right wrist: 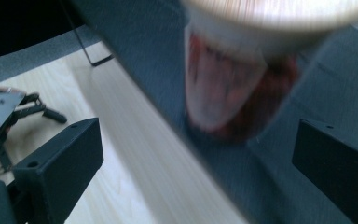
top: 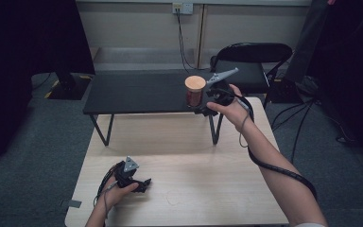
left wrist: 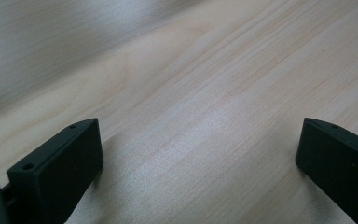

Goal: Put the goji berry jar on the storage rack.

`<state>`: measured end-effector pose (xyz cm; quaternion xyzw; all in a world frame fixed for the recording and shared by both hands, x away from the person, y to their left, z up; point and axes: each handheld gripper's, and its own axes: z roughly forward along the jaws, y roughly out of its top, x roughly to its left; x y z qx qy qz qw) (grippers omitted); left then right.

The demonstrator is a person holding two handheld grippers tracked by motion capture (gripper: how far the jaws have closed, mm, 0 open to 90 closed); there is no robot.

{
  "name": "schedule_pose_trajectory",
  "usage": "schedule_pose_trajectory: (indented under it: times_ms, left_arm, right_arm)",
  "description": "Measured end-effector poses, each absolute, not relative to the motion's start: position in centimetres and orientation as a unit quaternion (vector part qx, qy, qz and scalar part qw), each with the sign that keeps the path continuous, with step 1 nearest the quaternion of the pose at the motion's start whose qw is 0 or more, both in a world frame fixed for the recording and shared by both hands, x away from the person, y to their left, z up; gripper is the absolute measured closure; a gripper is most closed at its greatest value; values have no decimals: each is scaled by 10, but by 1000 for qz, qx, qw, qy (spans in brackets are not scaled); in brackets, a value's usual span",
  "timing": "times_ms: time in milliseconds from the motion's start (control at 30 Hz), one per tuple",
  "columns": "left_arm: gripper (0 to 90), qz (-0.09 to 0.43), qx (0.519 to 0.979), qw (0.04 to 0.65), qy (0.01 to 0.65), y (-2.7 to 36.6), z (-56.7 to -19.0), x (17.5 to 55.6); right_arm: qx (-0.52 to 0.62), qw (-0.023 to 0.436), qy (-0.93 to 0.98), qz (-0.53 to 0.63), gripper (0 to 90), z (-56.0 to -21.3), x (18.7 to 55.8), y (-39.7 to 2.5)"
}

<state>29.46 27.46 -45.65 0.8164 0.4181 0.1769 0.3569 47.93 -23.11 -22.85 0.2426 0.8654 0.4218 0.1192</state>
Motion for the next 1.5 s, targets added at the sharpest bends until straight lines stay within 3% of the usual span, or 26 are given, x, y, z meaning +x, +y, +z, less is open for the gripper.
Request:
schedule_pose_trajectory:
  times_ms: [500, 733, 1500]
  left_arm:
    - [0, 178, 817, 355, 418, 274, -456, 294]
    - [0, 178, 817, 355, 418, 274, -456, 294]
    - [0, 178, 817, 355, 418, 274, -456, 294]
  right_arm:
    - [253, 128, 848, 448, 7, -275, 418, -304]
    - [268, 106, 840, 460, 6, -309, 401, -334]
    - [315, 82, 845, 425, 9, -434, 342, -374]
